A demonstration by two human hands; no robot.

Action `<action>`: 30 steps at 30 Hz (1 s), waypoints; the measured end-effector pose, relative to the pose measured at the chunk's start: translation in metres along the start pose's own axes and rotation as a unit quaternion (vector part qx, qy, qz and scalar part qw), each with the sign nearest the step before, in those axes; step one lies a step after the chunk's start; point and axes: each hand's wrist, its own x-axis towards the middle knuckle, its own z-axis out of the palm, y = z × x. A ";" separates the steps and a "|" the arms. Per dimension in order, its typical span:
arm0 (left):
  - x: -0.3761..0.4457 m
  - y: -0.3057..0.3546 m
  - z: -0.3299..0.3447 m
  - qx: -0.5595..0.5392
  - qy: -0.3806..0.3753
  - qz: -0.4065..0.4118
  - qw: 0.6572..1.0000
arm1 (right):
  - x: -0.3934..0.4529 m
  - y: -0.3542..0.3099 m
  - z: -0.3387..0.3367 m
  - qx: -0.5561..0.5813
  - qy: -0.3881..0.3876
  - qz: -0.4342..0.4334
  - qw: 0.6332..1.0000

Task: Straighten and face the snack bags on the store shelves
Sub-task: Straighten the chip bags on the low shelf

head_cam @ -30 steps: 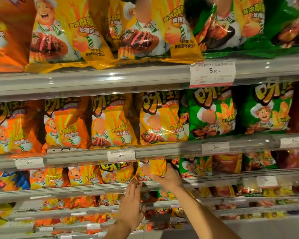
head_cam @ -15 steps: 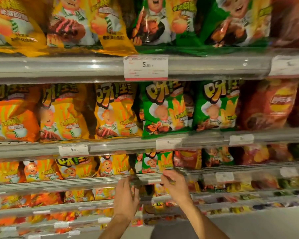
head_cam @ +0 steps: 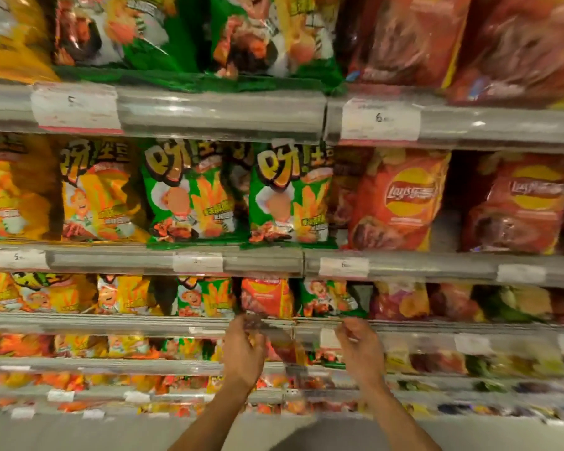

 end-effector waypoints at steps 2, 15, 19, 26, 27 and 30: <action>-0.005 0.011 0.007 -0.006 0.008 0.001 1.000 | 0.008 0.002 -0.011 -0.005 0.007 -0.025 1.000; 0.042 0.038 0.022 -0.010 0.026 -0.015 0.999 | 0.078 -0.015 -0.013 -0.108 -0.101 -0.017 0.989; 0.058 0.038 0.018 -0.075 0.003 -0.012 0.997 | 0.097 -0.017 -0.009 -0.060 -0.155 0.021 0.986; 0.081 0.030 0.002 -0.123 -0.106 -0.075 0.984 | 0.123 -0.013 0.002 -0.071 -0.213 0.045 0.973; 0.084 0.030 0.001 -0.131 -0.119 -0.084 0.981 | 0.125 -0.013 0.003 -0.069 -0.219 0.044 0.972; 0.094 0.029 -0.003 -0.127 -0.141 -0.093 0.977 | 0.129 -0.014 0.008 -0.052 -0.233 0.056 0.969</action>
